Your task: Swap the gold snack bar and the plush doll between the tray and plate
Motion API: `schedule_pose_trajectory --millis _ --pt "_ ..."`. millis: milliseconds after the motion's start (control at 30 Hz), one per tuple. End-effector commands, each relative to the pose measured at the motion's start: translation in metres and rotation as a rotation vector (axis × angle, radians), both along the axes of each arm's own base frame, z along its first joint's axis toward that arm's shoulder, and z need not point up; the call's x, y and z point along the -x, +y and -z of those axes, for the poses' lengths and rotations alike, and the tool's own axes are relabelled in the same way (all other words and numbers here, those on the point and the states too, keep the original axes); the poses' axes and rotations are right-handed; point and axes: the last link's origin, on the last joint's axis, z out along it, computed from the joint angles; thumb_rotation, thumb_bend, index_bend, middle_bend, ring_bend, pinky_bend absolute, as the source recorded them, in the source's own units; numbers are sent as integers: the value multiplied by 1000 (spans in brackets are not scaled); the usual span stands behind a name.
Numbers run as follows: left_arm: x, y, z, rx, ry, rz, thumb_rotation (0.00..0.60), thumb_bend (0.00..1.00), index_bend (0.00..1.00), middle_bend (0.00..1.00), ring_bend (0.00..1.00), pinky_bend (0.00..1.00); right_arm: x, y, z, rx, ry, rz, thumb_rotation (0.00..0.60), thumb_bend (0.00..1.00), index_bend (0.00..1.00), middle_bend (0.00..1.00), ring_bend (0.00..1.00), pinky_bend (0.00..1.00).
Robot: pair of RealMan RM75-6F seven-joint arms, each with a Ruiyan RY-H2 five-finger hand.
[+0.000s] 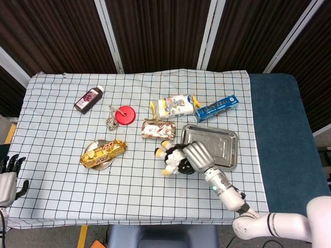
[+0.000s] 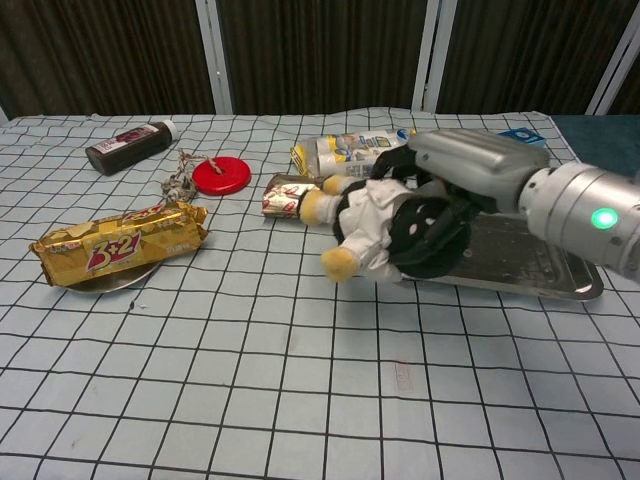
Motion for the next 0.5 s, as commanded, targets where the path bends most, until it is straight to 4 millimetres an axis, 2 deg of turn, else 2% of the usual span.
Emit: schedule_pose_trajectory --millis 33,133,233,300,367,433,500 --pt "-1 -1 1 2 3 6 600 438 140 77 9 178 29 2 -40 86 -14 79 600 429 810 662 777 657" --pt "-3 -2 4 9 6 16 600 439 143 77 9 178 54 -5 -60 96 -29 158 600 428 790 662 745 654" --pt "-5 -2 6 20 15 22 600 439 146 77 9 178 77 -16 -71 93 -30 209 600 429 776 659 698 649" --pt "-5 -2 8 25 22 23 600 439 146 77 10 177 88 -22 -71 62 -27 225 600 429 755 613 633 599" --pt "-4 -2 9 28 24 20 600 439 146 78 9 178 95 -25 -69 11 -44 237 600 423 710 544 554 508" --pt "-3 -2 9 30 26 16 600 438 146 77 9 178 103 -28 -68 -49 -48 260 600 381 587 428 405 374" --pt "-3 -2 9 30 24 12 600 438 146 78 9 178 109 -31 -69 -67 -17 259 600 304 399 270 214 245"
